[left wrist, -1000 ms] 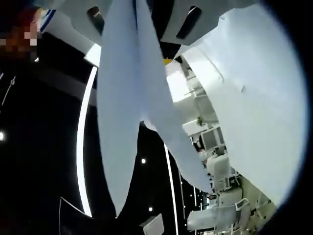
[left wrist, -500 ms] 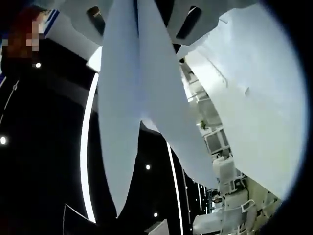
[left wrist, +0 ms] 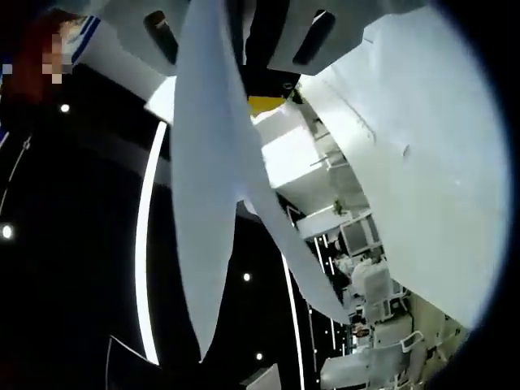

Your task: Organize the stack of printing papers by aligning and flattening the scattered papers on the table

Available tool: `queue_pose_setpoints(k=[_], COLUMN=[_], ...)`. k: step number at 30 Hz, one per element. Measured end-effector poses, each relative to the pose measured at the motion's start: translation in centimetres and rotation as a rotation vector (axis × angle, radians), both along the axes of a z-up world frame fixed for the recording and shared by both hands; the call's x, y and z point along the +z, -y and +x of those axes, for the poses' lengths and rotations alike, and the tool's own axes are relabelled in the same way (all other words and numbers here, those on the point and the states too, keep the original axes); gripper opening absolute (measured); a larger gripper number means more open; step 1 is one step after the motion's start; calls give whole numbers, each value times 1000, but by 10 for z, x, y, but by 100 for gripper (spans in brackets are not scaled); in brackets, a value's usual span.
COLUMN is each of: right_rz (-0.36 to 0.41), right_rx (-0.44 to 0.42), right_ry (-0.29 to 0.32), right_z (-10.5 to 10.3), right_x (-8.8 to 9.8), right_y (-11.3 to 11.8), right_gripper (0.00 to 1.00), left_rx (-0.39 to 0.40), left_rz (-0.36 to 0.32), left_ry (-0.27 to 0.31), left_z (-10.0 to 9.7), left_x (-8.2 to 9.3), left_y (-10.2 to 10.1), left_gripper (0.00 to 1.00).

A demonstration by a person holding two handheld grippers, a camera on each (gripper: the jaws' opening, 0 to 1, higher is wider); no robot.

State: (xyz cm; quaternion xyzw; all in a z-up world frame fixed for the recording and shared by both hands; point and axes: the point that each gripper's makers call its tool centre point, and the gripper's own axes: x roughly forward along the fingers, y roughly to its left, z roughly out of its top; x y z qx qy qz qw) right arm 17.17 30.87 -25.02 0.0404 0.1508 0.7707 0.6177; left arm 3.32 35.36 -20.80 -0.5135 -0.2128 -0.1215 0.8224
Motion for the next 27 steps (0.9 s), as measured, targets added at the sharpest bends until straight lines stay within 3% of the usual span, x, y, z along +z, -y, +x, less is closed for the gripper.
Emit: queue_pose_setpoints(k=[5,9,12,16,21,25,27], right_rz=[11,-5,-52,-43,-27,-40,-56], right_rx=[-17,-27,-51,-84,-141,-158,-161], right_ry=[27,55,61,56,37,52,89], right_z=[-8,-13,-10,-6,6,8,11], right_x=[10,2,-8,-5,4,7,5], right_y=[6,14,19,30,40,46,49], right_gripper=[16,20,24,30,51,53,53], left_rx=[24,27,29,30,41,49,51], left_rz=[-4,-8,-9,-24,-32,-31,-31], left_ry=[-3,1,9,16,23,31,37], left_z=[-11,-19,-23,-30,-38,-43,-46], left_x=[-3,-2,-2,-3,-4,-2,0], left_y=[-5,-11,-13,-17,-24,-26,-27], left_gripper=[6,6,6,6,6,6,6])
